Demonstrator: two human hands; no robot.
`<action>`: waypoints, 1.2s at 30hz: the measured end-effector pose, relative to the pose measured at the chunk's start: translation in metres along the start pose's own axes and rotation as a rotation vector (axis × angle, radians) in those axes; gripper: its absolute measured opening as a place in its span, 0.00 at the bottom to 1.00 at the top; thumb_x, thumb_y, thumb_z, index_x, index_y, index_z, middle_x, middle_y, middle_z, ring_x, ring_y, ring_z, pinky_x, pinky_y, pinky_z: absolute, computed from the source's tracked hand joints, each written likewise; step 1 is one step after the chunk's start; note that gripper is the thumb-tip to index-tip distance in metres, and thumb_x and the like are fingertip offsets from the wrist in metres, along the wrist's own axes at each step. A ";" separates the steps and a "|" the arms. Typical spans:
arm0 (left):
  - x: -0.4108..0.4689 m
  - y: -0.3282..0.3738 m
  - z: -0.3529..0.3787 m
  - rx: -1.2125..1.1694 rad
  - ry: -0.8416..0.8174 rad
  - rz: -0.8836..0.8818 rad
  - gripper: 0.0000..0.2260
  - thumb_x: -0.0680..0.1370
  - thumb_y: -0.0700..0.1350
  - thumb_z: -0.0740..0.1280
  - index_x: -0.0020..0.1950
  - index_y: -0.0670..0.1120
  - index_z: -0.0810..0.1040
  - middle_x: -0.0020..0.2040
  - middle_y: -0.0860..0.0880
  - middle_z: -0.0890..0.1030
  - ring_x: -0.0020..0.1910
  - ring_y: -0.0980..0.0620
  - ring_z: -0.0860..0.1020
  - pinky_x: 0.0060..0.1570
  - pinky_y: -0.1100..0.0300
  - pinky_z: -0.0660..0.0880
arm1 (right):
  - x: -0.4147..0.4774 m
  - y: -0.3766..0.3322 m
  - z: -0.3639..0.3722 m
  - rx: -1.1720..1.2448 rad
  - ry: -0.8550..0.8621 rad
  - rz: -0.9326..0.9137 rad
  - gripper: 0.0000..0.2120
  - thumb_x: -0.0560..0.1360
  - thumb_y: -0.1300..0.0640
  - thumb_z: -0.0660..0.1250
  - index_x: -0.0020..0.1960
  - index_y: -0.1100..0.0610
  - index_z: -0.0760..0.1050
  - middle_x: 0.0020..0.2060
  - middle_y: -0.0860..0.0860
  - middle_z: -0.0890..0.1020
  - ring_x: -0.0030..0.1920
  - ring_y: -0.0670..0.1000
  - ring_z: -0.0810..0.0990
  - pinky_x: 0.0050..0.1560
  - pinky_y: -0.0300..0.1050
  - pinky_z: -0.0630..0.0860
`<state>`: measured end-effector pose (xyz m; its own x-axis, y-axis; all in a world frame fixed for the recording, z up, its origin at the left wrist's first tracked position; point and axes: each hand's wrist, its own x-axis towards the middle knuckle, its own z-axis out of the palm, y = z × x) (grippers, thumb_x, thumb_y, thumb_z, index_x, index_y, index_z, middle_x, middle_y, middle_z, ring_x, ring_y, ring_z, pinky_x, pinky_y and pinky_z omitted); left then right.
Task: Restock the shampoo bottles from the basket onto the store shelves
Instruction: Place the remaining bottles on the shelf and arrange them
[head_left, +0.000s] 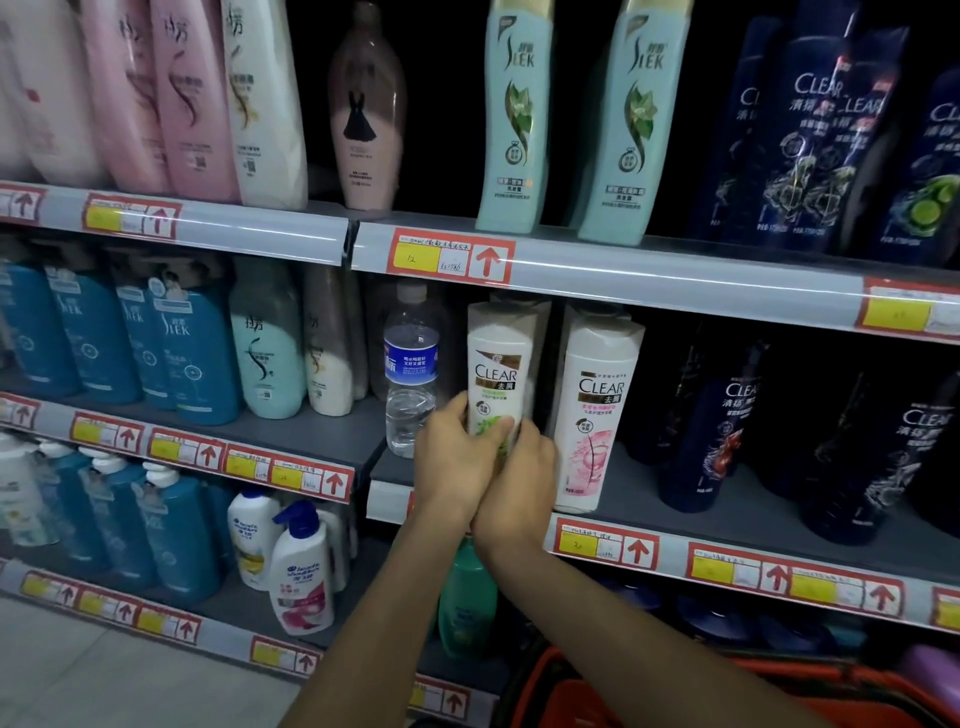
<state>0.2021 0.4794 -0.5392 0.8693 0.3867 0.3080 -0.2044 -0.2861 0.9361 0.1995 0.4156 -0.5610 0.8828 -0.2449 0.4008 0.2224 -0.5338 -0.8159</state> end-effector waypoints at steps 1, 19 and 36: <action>0.000 0.000 -0.001 0.015 -0.014 0.008 0.12 0.77 0.46 0.75 0.60 0.53 0.82 0.54 0.56 0.87 0.52 0.59 0.84 0.54 0.57 0.81 | -0.001 -0.001 0.000 -0.021 0.006 0.007 0.15 0.83 0.52 0.62 0.68 0.52 0.71 0.57 0.51 0.74 0.56 0.51 0.77 0.55 0.51 0.78; -0.010 -0.004 -0.011 0.009 -0.020 -0.183 0.15 0.81 0.36 0.68 0.66 0.49 0.81 0.46 0.49 0.86 0.46 0.51 0.84 0.52 0.48 0.83 | -0.008 -0.011 -0.021 -0.110 -0.073 0.058 0.22 0.79 0.62 0.66 0.71 0.54 0.66 0.57 0.54 0.78 0.55 0.56 0.80 0.53 0.51 0.78; -0.030 0.016 -0.033 -0.105 -0.207 -0.311 0.21 0.79 0.28 0.65 0.69 0.43 0.78 0.57 0.46 0.85 0.55 0.48 0.84 0.41 0.67 0.80 | -0.018 -0.004 -0.041 -0.059 -0.270 0.045 0.33 0.73 0.71 0.65 0.74 0.51 0.66 0.62 0.53 0.77 0.61 0.56 0.79 0.61 0.52 0.78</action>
<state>0.1578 0.4920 -0.5279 0.9674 0.2522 -0.0245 0.0479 -0.0873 0.9950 0.1662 0.3889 -0.5481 0.9712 -0.0490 0.2332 0.1634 -0.5751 -0.8016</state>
